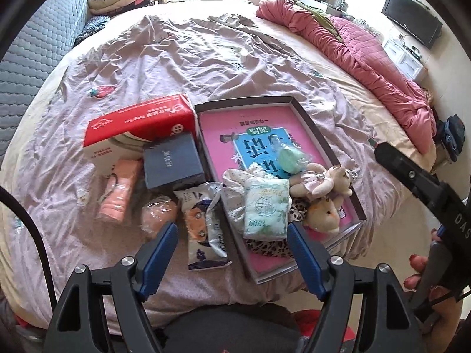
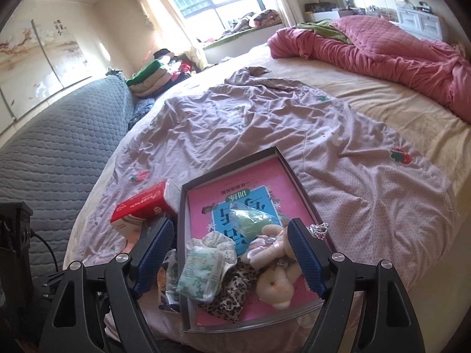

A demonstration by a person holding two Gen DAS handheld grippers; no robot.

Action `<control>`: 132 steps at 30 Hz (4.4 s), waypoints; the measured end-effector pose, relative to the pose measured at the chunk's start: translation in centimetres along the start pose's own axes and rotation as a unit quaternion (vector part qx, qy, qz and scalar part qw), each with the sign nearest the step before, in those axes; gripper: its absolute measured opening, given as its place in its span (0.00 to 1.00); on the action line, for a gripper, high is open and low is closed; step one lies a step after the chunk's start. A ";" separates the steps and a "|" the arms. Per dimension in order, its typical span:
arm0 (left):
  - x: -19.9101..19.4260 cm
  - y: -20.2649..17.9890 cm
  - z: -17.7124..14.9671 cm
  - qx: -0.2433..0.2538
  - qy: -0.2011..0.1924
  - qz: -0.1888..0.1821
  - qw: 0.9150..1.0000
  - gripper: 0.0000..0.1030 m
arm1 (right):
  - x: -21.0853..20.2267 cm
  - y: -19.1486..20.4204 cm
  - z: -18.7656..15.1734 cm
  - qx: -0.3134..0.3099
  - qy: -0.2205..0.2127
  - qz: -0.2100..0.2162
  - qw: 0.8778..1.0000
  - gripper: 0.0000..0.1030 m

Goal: Organize soft objects
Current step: 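Open the left gripper on the packet and move both open grippers back over the pile, then grasp the pink rolled towel with the left gripper while the right grasps the bagged pink ball, then lift the pink towel and bagged pink ball and carry them over the tray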

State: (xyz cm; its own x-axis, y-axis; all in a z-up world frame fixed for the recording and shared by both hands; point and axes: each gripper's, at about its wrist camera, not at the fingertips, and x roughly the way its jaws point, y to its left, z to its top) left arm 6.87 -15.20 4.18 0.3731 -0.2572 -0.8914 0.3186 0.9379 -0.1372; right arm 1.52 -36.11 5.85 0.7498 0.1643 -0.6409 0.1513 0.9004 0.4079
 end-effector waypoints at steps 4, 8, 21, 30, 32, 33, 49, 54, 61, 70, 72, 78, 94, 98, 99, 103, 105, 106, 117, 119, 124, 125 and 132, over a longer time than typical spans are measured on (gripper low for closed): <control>-1.1 0.7 -0.1 -0.005 -0.008 -0.002 1.000 0.74 | -0.6 1.0 0.1 -0.007 -0.002 0.009 1.000 0.79; -2.4 1.5 -0.1 -0.009 -0.014 0.000 1.000 0.74 | -1.0 2.2 0.2 -0.018 -0.003 0.015 1.000 0.79; -6.2 5.0 -0.2 -0.031 -0.034 0.017 0.999 0.74 | -2.6 5.8 0.4 -0.041 -0.009 0.043 0.998 0.79; -8.2 7.9 -0.5 -0.056 -0.050 0.028 0.997 0.74 | -3.1 7.8 0.4 -0.057 -0.007 0.054 0.997 0.79; -8.4 8.8 -0.7 -0.065 -0.052 0.024 0.996 0.74 | -3.1 8.2 0.3 -0.062 -0.006 0.055 0.997 0.79; -8.4 9.2 -0.8 -0.069 -0.052 0.024 0.996 0.74 | -3.0 8.5 0.2 -0.064 -0.003 0.055 0.996 0.79; -6.2 14.8 -2.4 -0.113 -0.042 0.045 0.992 0.74 | 0.4 13.1 -2.8 -0.123 0.048 0.066 0.989 0.79; -4.9 15.7 -2.9 -0.122 -0.033 0.041 0.991 0.74 | 2.3 14.4 -4.2 -0.140 0.074 0.071 0.985 0.79; -2.5 16.5 -2.5 -0.115 -0.025 0.051 0.992 0.74 | 5.2 15.7 -6.4 -0.151 0.109 0.072 0.980 0.79; 2.6 16.8 -0.2 -0.103 0.005 0.050 0.993 0.74 | 10.6 17.3 -10.1 -0.178 0.165 0.057 0.968 0.79; 3.4 16.8 0.1 -0.100 0.011 0.047 0.994 0.74 | 11.5 17.4 -10.3 -0.177 0.168 0.059 0.968 0.79; 5.7 17.0 1.2 -0.096 0.020 0.036 0.995 0.74 | 14.3 17.7 -11.0 -0.163 0.182 0.059 0.968 0.79; 10.0 17.7 1.4 -0.096 0.047 0.016 0.994 0.74 | 19.6 17.0 -11.1 -0.152 0.210 0.034 0.965 0.48; 10.5 18.1 1.3 -0.106 0.047 -0.001 0.993 0.70 | 19.5 16.5 -10.9 -0.138 0.206 0.047 0.968 0.46; 10.5 18.1 1.3 -0.107 0.046 -0.005 0.993 0.67 | 19.4 16.4 -10.9 -0.135 0.205 0.051 0.968 0.46; 10.5 17.9 1.2 -0.102 0.042 -0.012 0.994 0.59 | 19.1 16.2 -10.7 -0.128 0.202 0.059 0.969 0.45; 10.3 18.0 1.2 -0.106 0.039 -0.022 0.993 0.51 | 18.8 16.1 -10.6 -0.126 0.200 0.064 0.969 0.45; 10.2 18.2 1.2 -0.111 0.035 -0.030 0.993 0.49 | 18.7 16.1 -10.6 -0.125 0.200 0.064 0.970 0.45; 8.4 19.5 0.5 -0.138 0.015 -0.071 0.988 0.24 | 16.8 15.8 -10.3 -0.113 0.187 0.086 0.972 0.45; 8.2 19.5 0.1 -0.138 0.015 -0.069 0.988 0.23 | 16.4 15.8 -10.2 -0.112 0.183 0.089 0.973 0.45; 7.4 19.7 -0.9 -0.146 0.016 -0.067 0.987 0.21 | 15.5 15.8 -9.8 -0.111 0.175 0.099 0.973 0.45; 7.2 19.7 -1.0 -0.145 0.016 -0.067 0.987 0.20 | 15.4 15.8 -9.8 -0.111 0.173 0.100 0.973 0.45; 5.1 18.7 -1.3 -0.135 0.003 -0.069 0.988 0.18 | 14.0 15.2 -8.9 -0.102 0.157 0.109 0.976 0.45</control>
State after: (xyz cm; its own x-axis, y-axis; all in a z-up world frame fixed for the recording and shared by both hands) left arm 13.55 1.30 -3.51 0.3370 -0.3857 -0.8589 0.1215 0.9224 -0.3666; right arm 8.56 -16.55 -2.67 0.5112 0.4478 -0.7336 -0.1449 0.8862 0.4400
